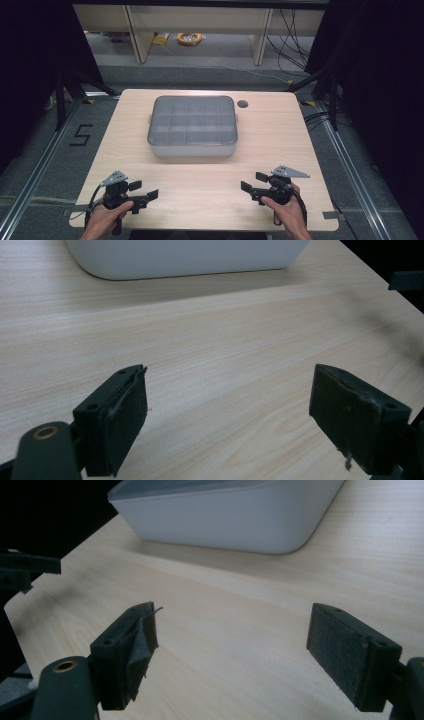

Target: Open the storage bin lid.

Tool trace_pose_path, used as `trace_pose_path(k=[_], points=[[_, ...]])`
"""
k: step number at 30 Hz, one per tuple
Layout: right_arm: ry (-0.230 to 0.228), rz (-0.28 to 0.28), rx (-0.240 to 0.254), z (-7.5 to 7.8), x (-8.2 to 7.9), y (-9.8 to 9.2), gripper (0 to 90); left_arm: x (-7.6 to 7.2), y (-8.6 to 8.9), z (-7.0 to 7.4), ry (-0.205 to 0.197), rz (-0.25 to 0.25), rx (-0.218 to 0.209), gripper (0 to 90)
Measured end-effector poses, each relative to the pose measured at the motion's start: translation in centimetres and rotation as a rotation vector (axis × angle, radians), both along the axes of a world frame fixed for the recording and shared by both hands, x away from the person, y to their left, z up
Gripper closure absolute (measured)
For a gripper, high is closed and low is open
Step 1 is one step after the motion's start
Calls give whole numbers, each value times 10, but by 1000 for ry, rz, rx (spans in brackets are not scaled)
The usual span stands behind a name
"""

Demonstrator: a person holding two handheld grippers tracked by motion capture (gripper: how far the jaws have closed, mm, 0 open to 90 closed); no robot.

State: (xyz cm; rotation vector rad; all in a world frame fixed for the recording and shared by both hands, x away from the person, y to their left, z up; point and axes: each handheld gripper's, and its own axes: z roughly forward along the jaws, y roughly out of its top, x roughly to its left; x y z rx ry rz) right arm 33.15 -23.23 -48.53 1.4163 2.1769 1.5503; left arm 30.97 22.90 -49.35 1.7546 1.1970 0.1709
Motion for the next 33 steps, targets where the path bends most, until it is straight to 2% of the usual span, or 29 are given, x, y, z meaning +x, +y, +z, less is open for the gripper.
trace_pose_path(k=[1,4,5,6,7,8,9,11,12,14,16,17,18,19,23,24,26,27,28,29,32,33], points=[[-23,7,-18,0,5,-2,211,1,0,1,-6,1,-1,154],[-18,8,4,2,13,-1,212,4,-1,3,-12,1,2,153],[-3,-6,20,3,15,0,212,5,-1,3,-13,-2,0,153],[-25,-1,10,3,19,-1,214,7,-1,4,-15,5,-2,152],[15,-17,31,6,18,0,219,8,0,5,-6,8,-1,153],[-33,-9,17,4,23,-2,226,10,1,4,-8,7,-14,152],[-34,-12,17,4,24,-2,228,11,2,4,-9,11,-13,152],[-32,-19,5,4,28,-2,228,15,4,5,1,4,-44,150],[-6,-21,22,5,28,0,230,17,4,5,7,4,-57,150],[-14,-20,6,4,32,-1,233,20,4,6,-1,12,-51,150],[-13,-19,17,5,35,1,234,23,5,7,-4,11,-47,150],[-31,-14,-2,6,38,0,233,24,4,7,-6,27,-52,150],[6,-27,24,8,37,2,234,26,5,7,0,16,-49,150],[-17,-30,2,7,40,1,236,28,5,7,0,22,-46,150],[-22,-29,1,7,48,1,238,35,7,10,2,34,-56,151],[-32,-29,14,6,50,1,239,37,8,10,-4,40,-60,151],[11,-46,41,8,51,3,239,42,9,14,-1,53,-63,151],[-22,-32,25,7,56,1,239,44,10,14,-8,48,-76,150],[16,-46,34,10,55,2,240,46,10,15,-4,49,-75,150],[-17,-39,32,9,60,1,242,48,10,16,-9,61,-82,150],[-27,-45,34,12,67,1,249,53,12,19,-4,58,-82,150],[15,-55,50,15,66,2,252,54,13,19,-6,68,-78,150]])
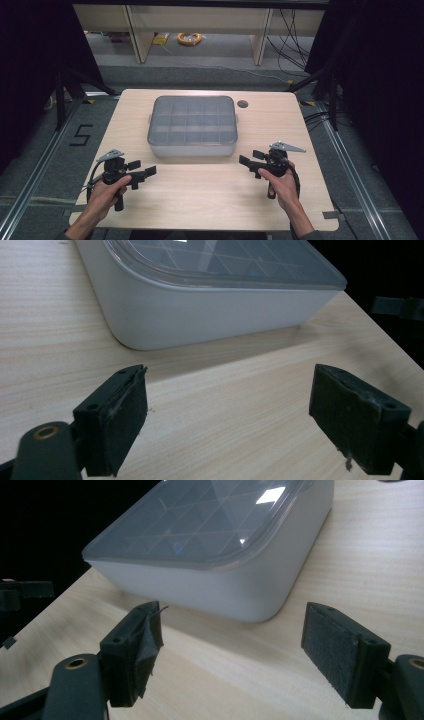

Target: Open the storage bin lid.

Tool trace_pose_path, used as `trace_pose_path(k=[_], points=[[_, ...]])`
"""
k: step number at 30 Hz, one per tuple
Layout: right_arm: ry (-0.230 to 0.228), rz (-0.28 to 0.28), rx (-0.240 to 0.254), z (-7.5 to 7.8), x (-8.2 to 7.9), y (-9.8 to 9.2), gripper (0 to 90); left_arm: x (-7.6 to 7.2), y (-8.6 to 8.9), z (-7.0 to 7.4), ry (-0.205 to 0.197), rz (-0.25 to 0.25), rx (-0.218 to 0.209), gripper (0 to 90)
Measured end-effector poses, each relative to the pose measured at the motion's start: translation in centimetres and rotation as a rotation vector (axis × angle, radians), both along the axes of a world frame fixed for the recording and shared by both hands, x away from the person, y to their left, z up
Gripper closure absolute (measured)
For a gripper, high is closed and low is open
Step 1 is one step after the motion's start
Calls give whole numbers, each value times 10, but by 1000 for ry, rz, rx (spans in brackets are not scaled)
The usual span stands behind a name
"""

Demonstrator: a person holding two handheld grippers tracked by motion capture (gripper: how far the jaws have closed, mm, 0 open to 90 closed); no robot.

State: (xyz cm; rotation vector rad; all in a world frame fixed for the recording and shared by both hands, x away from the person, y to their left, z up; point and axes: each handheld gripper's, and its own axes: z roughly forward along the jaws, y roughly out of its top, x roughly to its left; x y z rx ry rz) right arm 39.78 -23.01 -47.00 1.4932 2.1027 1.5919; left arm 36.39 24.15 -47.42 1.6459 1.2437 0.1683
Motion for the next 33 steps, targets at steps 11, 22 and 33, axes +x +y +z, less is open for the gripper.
trace_pose_path(k=[11,22,33], points=[[-50,-4,-25,5,28,1,270,19,3,5,5,40,-2,151],[-40,-24,10,21,55,10,298,55,6,18,7,81,-8,152],[-34,-36,-14,20,92,13,318,91,5,23,20,112,-10,159]])
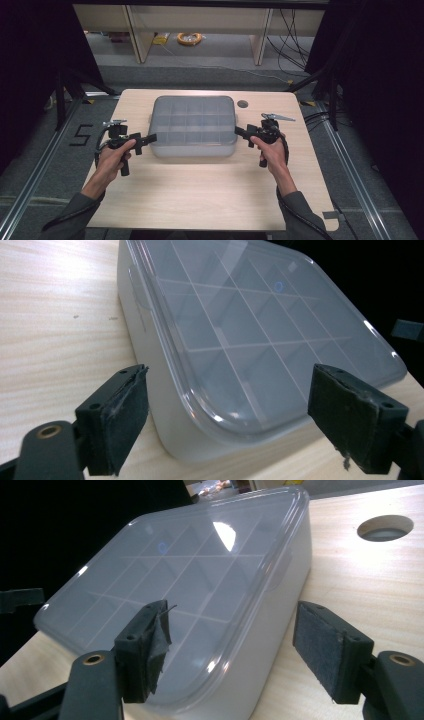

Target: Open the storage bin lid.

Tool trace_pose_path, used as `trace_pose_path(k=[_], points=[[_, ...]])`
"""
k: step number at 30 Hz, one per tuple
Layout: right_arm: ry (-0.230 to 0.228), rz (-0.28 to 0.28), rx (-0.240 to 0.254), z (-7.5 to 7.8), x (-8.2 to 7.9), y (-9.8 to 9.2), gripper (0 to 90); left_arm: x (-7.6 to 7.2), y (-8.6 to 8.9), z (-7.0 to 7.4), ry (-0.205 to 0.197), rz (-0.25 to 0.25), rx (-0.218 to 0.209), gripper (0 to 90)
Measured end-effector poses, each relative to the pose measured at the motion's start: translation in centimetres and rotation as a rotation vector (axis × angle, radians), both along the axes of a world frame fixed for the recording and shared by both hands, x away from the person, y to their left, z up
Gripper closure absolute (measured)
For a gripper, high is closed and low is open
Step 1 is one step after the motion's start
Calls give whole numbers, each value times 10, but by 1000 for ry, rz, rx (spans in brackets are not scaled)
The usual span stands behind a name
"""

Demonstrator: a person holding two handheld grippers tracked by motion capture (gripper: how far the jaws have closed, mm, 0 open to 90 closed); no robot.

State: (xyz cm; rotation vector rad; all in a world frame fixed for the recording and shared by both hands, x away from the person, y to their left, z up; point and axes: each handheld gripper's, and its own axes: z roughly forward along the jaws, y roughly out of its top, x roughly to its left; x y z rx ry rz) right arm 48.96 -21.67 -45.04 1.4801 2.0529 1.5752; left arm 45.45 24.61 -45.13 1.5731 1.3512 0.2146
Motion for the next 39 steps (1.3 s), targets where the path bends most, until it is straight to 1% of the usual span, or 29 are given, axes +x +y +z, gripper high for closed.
trace_pose_path(k=[1,2,3,4,6,9,10,11,12,13,15,16,17,18,19,20,21,22,24,25,26,27,30,32,33,35,36,38,39], points=[[7,-9,4,0,2,0,318,2,0,1,4,-4,7,159],[46,-26,25,1,2,2,318,4,0,1,5,-3,0,159],[-2,-19,-2,-2,8,-1,319,5,0,1,6,-4,1,158],[16,-26,9,-1,8,-1,320,7,-1,1,6,0,0,158],[10,-30,2,-2,12,-3,320,12,0,1,5,0,1,157],[29,-46,10,-1,16,-5,320,18,1,2,11,16,-10,156],[77,-56,41,1,13,-3,321,21,2,2,12,19,-6,157],[16,-44,-3,-2,19,-6,327,23,3,2,12,23,-1,157],[55,-47,25,0,18,-4,329,25,3,2,16,31,-5,157],[21,-47,3,-2,22,-6,329,28,4,2,21,37,-9,157],[28,-42,5,-2,23,-6,329,29,5,2,23,39,-9,157],[67,-51,26,0,24,-2,331,34,5,2,29,43,-10,157],[76,-55,28,0,25,-1,333,35,5,1,32,42,-13,157],[60,-48,19,-1,27,-1,333,37,5,1,36,45,-14,158],[24,-42,-3,-3,30,-1,333,39,5,1,40,46,-13,158],[49,-44,10,-1,30,0,334,41,5,1,41,48,-12,158],[46,-43,7,-1,31,1,335,43,5,2,43,46,-12,158],[84,-51,30,1,30,4,337,45,5,2,44,48,-15,158],[37,-40,2,-1,36,3,338,48,5,3,48,52,-17,158],[66,-52,28,0,35,6,338,50,5,3,51,52,-19,158],[40,-37,4,-1,38,4,341,53,5,4,54,54,-19,157],[53,-48,6,-1,39,6,347,55,4,4,56,56,-19,157],[49,-36,7,-1,43,8,352,60,4,4,64,62,-14,157],[59,-37,9,-2,45,11,353,62,4,4,65,64,-1,157],[57,-36,8,-2,46,11,352,65,4,4,62,78,17,157],[53,-41,4,-3,48,12,352,68,4,3,74,76,2,157],[85,-61,19,-3,47,14,352,69,3,3,75,77,3,157],[59,-50,-2,-5,51,12,353,72,2,3,74,76,13,157],[67,-48,5,-5,51,13,355,73,1,3,76,76,15,157]])
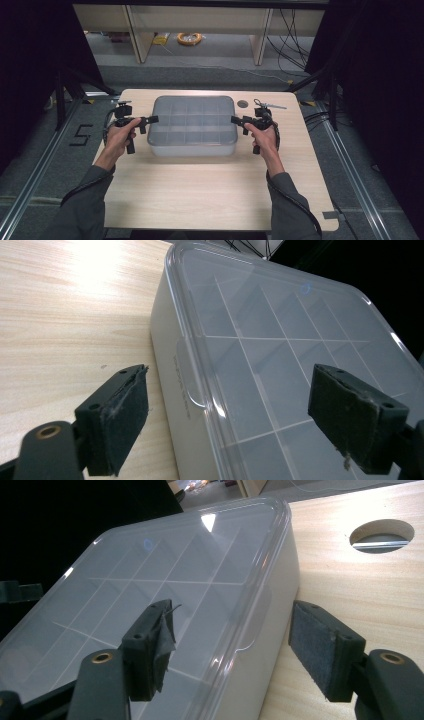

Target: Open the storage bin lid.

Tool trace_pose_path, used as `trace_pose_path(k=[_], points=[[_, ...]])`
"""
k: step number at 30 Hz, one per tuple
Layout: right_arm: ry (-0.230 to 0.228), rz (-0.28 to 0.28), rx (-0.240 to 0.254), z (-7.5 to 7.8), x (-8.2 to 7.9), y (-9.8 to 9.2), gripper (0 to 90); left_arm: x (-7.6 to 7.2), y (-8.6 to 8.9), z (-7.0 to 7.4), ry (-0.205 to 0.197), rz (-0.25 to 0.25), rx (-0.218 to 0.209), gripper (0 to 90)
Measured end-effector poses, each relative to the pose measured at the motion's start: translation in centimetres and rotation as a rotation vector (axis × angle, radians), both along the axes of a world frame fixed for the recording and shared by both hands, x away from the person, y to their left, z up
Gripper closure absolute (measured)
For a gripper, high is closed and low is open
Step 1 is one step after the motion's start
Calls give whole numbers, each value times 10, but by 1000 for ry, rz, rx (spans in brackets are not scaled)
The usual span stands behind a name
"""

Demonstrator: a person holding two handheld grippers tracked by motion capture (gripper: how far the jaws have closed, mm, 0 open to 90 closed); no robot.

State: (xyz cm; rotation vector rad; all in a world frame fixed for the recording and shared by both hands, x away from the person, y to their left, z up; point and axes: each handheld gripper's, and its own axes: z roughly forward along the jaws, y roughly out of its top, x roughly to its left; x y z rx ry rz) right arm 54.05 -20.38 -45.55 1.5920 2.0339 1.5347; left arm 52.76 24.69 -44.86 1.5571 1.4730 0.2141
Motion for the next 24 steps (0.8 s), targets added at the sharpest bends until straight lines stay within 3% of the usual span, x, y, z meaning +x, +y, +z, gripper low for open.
trace_pose_path(k=[1,2,6,8,9,10,11,12,13,19,22,24], points=[[28,-11,13,1,-1,2,357,1,0,0,2,-4,0,159],[-10,-1,-13,0,2,0,358,2,0,-1,4,-4,-2,163],[10,-4,-4,-1,2,1,358,6,0,-3,16,5,-4,171],[45,-25,16,-2,3,4,368,10,-1,-6,32,7,0,185],[5,-3,-11,-5,6,1,373,11,-2,-7,36,8,-2,194],[38,-21,16,-4,5,4,377,12,-2,-8,37,8,-5,205],[37,-13,11,-5,5,5,381,13,-3,-8,37,5,-7,211],[77,-21,34,-4,4,7,385,14,-4,-9,39,1,-7,217],[23,-1,0,-8,8,6,388,15,-5,-10,43,0,-11,225],[37,6,-2,-12,11,9,392,20,-7,-14,63,5,-18,264],[84,0,21,-12,9,12,399,22,-8,-15,66,10,-16,286],[74,9,15,-13,10,13,411,22,-9,-16,73,21,-28,300]])
